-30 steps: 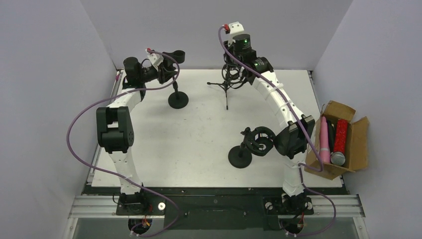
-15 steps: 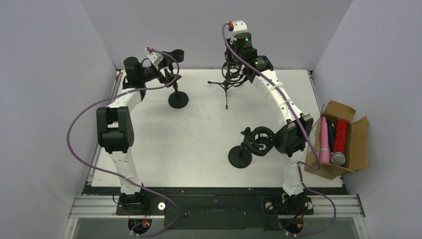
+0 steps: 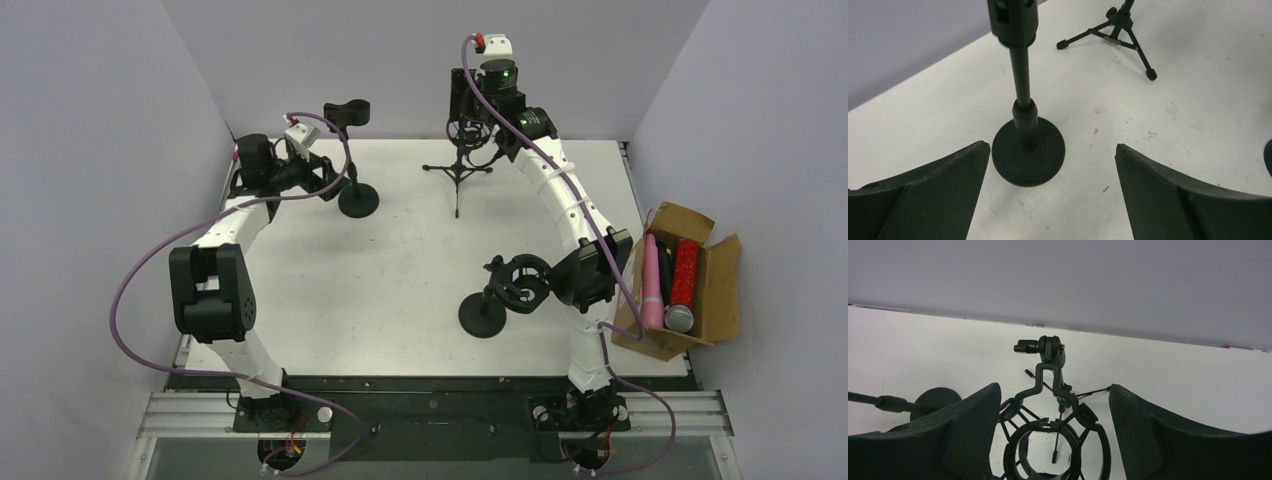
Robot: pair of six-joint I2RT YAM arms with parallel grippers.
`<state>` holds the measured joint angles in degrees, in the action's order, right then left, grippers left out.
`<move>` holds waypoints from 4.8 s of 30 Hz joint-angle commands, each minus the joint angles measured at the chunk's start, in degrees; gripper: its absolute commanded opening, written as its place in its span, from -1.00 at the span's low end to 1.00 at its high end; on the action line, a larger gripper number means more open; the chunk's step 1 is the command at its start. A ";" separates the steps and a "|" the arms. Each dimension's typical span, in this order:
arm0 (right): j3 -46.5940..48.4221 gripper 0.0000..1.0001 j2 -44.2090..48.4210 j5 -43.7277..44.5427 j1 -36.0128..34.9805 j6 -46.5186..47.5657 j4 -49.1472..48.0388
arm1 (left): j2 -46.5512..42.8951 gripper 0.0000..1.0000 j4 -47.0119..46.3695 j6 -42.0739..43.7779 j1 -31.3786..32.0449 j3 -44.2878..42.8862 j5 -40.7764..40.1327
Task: Attach the microphones to the stand
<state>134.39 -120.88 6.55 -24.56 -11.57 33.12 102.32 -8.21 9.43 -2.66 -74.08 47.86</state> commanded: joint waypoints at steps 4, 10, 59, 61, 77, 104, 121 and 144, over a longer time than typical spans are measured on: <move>-10.40 0.66 15.26 9.95 -2.14 0.50 -1.09 | -10.79 0.93 16.42 1.66 -0.45 1.85 -8.69; -31.96 0.69 34.48 13.23 -4.43 -0.31 -1.68 | -16.82 0.93 29.40 5.27 -0.75 3.62 -9.75; -45.00 -1.00 46.03 6.50 -24.58 1.75 35.23 | -24.03 0.93 44.63 20.60 1.94 6.11 -4.98; -44.29 -1.00 45.78 7.27 -23.09 1.81 34.28 | -23.95 0.93 44.44 20.51 2.02 6.00 -4.82; -33.26 -1.00 38.62 19.02 -13.85 4.12 24.90 | -24.10 0.93 43.89 20.19 2.18 6.23 -4.79; -9.19 -1.00 11.33 16.64 4.13 6.61 13.17 | -22.03 0.93 43.28 20.51 2.14 6.33 -4.40; -7.92 -0.08 8.53 10.77 6.71 3.94 12.41 | -21.52 0.93 42.49 17.96 2.18 5.68 -4.53; -60.41 0.68 58.19 30.13 22.22 -16.74 11.93 | -22.39 0.93 44.80 15.24 3.80 -0.37 -6.52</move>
<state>84.29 -67.72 29.61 -5.30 -23.92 43.22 80.93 37.50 26.55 1.19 -71.22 40.97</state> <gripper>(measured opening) 0.838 0.964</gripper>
